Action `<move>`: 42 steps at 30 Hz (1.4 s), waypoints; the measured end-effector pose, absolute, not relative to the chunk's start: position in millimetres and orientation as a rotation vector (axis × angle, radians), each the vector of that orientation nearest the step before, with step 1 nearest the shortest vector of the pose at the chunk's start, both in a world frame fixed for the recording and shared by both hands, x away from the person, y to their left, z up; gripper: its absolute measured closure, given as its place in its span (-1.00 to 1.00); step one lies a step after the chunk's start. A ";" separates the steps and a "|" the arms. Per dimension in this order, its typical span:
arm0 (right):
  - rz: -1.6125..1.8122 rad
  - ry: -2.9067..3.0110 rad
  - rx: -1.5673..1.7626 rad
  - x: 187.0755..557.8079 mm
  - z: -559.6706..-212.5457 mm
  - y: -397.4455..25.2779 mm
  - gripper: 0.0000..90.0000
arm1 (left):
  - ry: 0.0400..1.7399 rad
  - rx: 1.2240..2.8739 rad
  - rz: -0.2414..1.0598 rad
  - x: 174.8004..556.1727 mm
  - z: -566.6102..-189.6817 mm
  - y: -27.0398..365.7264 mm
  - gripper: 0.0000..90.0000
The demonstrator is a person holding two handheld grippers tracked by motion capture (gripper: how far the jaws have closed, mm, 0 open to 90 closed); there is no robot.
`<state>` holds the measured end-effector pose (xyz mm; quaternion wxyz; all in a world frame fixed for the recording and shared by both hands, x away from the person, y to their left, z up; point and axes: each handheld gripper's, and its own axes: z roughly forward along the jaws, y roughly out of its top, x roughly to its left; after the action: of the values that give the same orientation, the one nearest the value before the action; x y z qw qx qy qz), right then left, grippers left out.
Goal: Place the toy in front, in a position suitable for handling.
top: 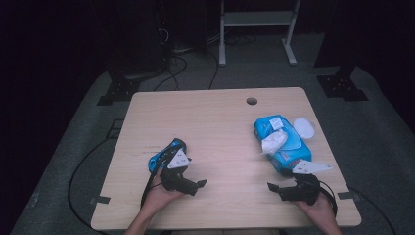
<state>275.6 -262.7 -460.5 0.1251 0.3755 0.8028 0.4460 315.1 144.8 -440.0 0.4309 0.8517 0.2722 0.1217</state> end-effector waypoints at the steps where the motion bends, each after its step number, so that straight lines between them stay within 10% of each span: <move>1: 1.293 2.342 1.093 275.5 -460.8 -262.1 -0.55 | 0.677 2.124 0.320 315.9 -436.1 147.9 -0.93; 42: 1.277 2.448 0.966 273.7 -454.9 -238.6 -0.56 | 0.903 2.380 0.347 394.7 -428.0 226.3 -0.93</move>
<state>273.7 -238.6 -454.9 0.1079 0.3284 0.8320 0.4338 394.7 226.3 -428.0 0.2825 0.8887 0.3371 0.1296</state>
